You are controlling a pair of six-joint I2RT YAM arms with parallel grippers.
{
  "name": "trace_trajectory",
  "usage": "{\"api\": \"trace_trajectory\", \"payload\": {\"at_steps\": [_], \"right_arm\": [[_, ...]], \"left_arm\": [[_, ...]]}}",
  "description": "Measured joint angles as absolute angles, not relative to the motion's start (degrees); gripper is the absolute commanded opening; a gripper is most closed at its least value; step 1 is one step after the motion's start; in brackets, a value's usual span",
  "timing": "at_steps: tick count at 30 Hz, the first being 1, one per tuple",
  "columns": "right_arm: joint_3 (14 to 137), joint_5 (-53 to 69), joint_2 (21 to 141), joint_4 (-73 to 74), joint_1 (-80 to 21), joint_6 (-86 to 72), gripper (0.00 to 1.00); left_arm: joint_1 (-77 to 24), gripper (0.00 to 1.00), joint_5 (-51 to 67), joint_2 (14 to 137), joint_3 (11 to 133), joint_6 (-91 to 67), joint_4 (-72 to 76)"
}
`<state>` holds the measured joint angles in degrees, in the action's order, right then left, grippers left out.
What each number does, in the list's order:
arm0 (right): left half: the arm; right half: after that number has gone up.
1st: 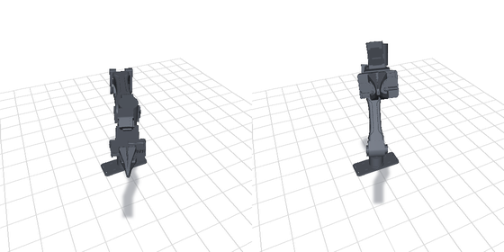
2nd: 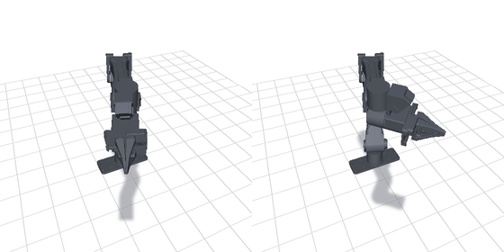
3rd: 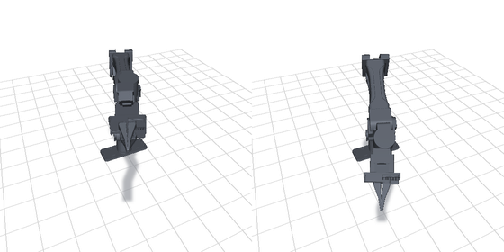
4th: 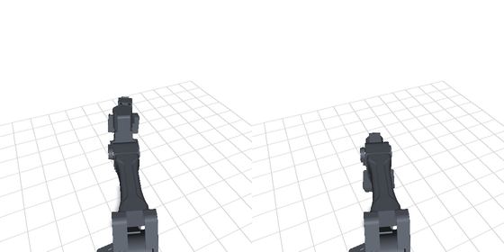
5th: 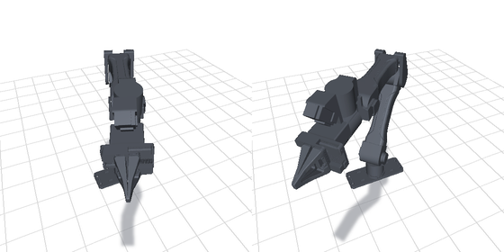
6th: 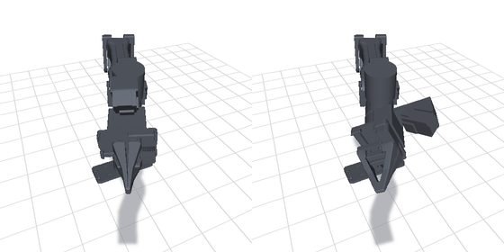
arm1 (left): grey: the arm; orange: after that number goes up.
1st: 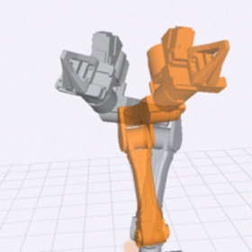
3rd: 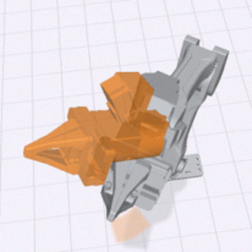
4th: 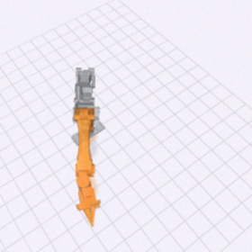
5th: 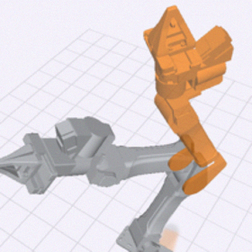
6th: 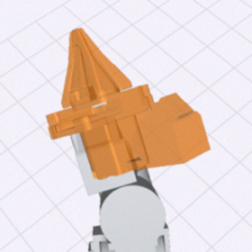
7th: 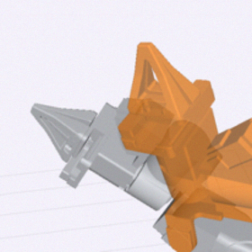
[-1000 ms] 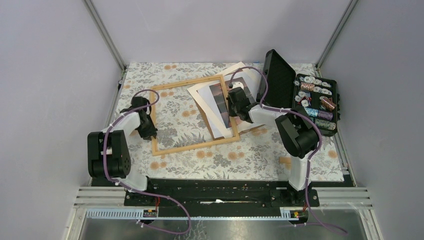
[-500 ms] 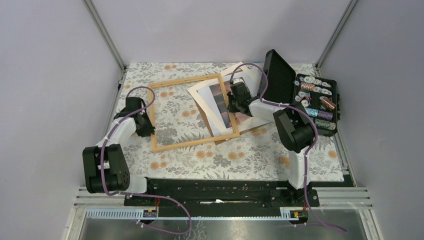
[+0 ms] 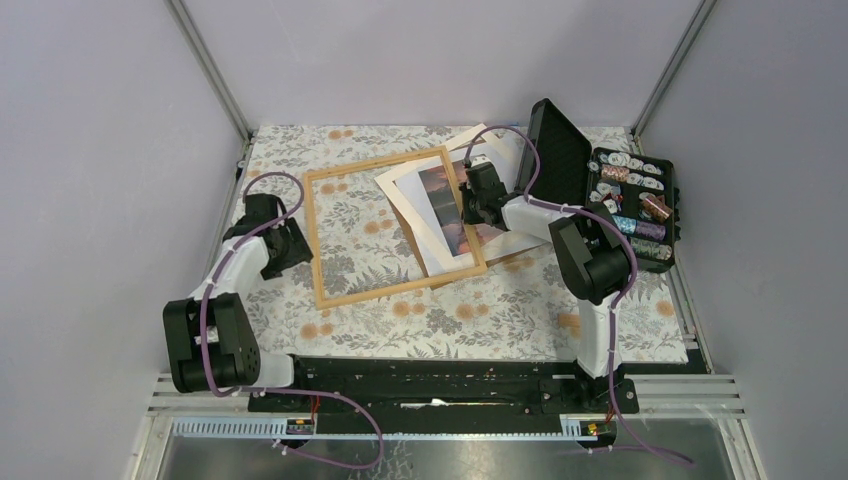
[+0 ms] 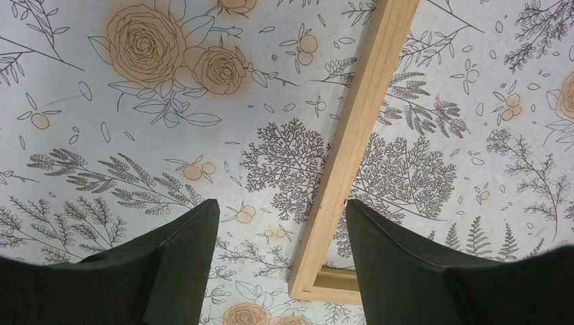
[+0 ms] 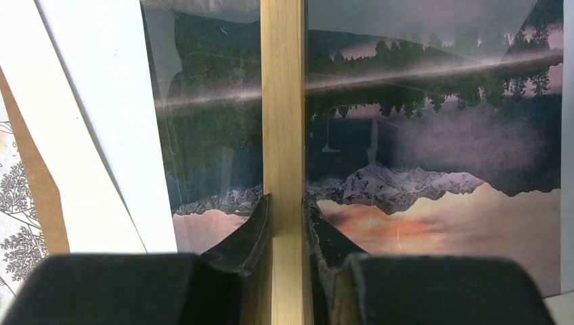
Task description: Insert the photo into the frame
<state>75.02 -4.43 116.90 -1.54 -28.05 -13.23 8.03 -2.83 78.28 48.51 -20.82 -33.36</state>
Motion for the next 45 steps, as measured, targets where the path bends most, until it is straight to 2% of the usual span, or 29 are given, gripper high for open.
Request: {"api": "trace_trajectory", "payload": {"at_steps": [6, 14, 32, 42, 43, 44, 45], "right_arm": [[75.02, -4.32, 116.9, -1.54, -28.05, -13.19, 0.0], [75.07, -5.39, 116.84, -1.52, -29.47, -13.69, 0.0], [85.67, -15.57, 118.34, 3.25, -49.06, -21.54, 0.0], [93.06, -19.03, 126.76, 4.89, -51.59, -29.08, 0.0], [93.1, -18.98, 127.13, 4.91, -51.59, -29.23, 0.01], [93.1, -18.92, 127.35, 4.91, -51.59, -29.36, 0.1], [93.1, -18.81, 127.48, 4.91, -51.59, -29.45, 0.23]], "left_arm": [[7.09, 0.8, -1.67, 77.76, 48.51, -20.69, -33.19], [0.97, 0.82, -0.73, 71.26, 48.51, -19.88, -31.07], [0.71, 0.86, 2.74, 61.25, 48.49, -19.88, -28.51], [0.71, 0.86, 4.64, 61.28, 48.16, -20.38, -28.16], [0.71, 0.87, 4.78, 61.36, 48.16, -20.4, -28.1], [0.71, 0.87, 4.86, 61.52, 48.16, -20.47, -28.01], [0.71, 0.87, 5.04, 61.8, 48.16, -20.51, -27.77]]}}
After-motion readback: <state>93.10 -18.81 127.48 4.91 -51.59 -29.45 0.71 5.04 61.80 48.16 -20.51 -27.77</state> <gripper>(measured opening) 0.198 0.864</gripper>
